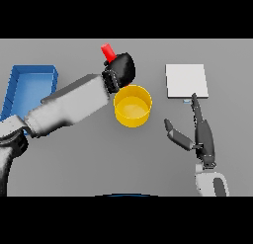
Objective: Pick up the red beaker and tilt it to pour out 1 green nut into yellow bowl. Pick up the yellow bowl and place it on the metallic measuring scale.
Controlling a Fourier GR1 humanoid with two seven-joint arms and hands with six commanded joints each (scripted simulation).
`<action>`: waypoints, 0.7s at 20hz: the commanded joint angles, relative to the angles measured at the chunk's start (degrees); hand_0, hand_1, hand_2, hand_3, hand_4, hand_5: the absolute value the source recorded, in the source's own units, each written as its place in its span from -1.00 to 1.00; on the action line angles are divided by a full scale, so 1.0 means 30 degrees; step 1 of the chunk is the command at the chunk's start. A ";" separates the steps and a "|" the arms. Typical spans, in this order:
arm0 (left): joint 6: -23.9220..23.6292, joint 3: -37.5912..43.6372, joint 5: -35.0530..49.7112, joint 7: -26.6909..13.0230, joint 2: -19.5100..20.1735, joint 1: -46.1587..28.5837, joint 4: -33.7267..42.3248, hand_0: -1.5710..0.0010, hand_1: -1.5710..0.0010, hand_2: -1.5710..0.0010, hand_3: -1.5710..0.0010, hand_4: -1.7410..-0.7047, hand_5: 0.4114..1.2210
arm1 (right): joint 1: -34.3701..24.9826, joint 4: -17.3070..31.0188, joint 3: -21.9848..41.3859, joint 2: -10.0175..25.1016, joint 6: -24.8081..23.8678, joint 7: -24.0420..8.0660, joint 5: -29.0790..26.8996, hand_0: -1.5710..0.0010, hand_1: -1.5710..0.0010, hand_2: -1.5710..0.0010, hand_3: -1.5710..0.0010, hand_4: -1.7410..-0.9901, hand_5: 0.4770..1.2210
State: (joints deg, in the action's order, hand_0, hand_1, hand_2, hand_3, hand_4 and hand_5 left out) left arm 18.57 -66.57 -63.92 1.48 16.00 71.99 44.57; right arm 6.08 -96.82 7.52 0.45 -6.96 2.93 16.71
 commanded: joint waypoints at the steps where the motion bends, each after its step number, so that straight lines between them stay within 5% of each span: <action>1: -0.0103 -0.0299 -0.0170 0.0049 -0.0003 0.0031 -0.0008 -1.00 -1.00 -1.00 -1.00 -0.99 1.00 | -0.0064 -0.0031 -0.0143 0.0077 0.0080 0.0092 -0.0220 1.00 1.00 1.00 1.00 0.37 -0.72; 8: -0.0743 -0.2394 -0.1226 0.1200 -0.0206 0.1373 -0.0749 -1.00 -1.00 -1.00 -1.00 -0.99 1.00 | 0.0000 0.0545 0.0036 -0.0007 -0.0125 0.0607 0.0214 1.00 1.00 1.00 1.00 0.41 -0.69; 13: -0.1221 -0.1400 -0.0282 0.2047 0.0614 0.3810 -0.1571 -1.00 -1.00 -1.00 -0.90 -0.97 1.00 | 0.0130 0.0244 -0.0001 0.0125 -0.0204 0.1010 0.0271 1.00 1.00 1.00 1.00 0.43 -0.69; 14: -0.1367 -0.1103 -0.0127 0.1791 0.0845 0.4281 -0.1880 -1.00 -1.00 -0.78 -0.92 -0.87 1.00 | -0.0056 0.0136 0.0067 0.0060 -0.0278 0.0869 0.0383 1.00 1.00 1.00 1.00 0.44 -0.69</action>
State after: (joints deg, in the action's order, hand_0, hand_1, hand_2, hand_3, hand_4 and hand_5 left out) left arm 14.53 -69.86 -64.25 6.70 18.59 84.91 38.92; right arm 5.88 -96.42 7.73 0.62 -7.81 5.59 17.86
